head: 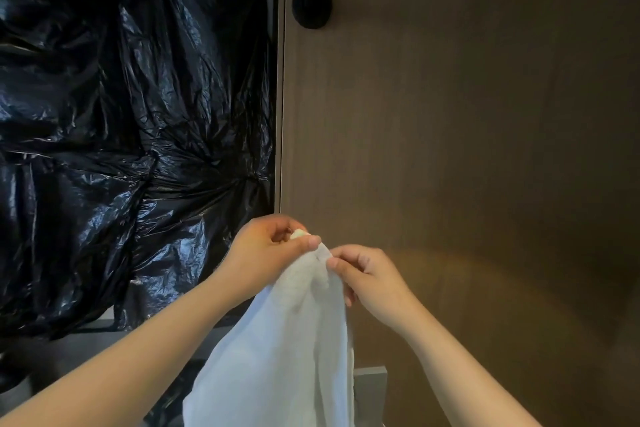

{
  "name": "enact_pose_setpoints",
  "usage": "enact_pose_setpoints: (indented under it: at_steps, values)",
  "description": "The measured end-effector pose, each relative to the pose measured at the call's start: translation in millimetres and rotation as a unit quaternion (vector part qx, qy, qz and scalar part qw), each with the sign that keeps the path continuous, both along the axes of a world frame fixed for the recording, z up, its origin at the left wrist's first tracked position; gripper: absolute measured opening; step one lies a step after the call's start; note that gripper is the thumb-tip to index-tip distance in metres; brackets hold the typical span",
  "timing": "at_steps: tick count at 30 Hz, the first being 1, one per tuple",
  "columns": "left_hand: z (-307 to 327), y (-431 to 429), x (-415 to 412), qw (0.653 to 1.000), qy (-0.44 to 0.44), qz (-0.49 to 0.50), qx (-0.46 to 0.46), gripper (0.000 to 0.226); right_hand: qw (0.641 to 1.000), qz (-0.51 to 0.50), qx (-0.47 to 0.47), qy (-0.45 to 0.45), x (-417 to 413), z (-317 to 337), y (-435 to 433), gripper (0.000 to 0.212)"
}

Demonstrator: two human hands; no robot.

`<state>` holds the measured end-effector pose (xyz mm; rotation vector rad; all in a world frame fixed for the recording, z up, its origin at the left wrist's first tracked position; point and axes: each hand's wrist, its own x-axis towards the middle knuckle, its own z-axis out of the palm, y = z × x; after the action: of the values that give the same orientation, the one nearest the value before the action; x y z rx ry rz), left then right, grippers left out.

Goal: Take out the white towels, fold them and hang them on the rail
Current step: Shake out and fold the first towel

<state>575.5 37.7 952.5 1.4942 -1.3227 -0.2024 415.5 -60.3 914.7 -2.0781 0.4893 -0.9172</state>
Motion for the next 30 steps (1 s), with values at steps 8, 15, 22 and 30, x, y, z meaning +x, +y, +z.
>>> enact_pose_setpoints:
  at_steps: [8,15,22,30]
  values:
    - [-31,28,8,0.997,0.028,-0.027,0.062,0.008,0.999,-0.046,-0.002,-0.027,-6,-8,-4,0.026]
    - [-43,23,-5,1.000,0.024,-0.006,-0.017,0.011,0.997,-0.034,-0.061,-0.041,-3,2,10,0.024]
    - [-46,13,-19,0.996,0.070,-0.006,-0.056,0.018,0.996,-0.022,0.009,-0.090,-3,2,12,0.015]
    - [-48,12,-25,0.995,0.056,-0.028,-0.073,0.017,0.991,-0.057,-0.018,-0.116,-1,0,15,0.015]
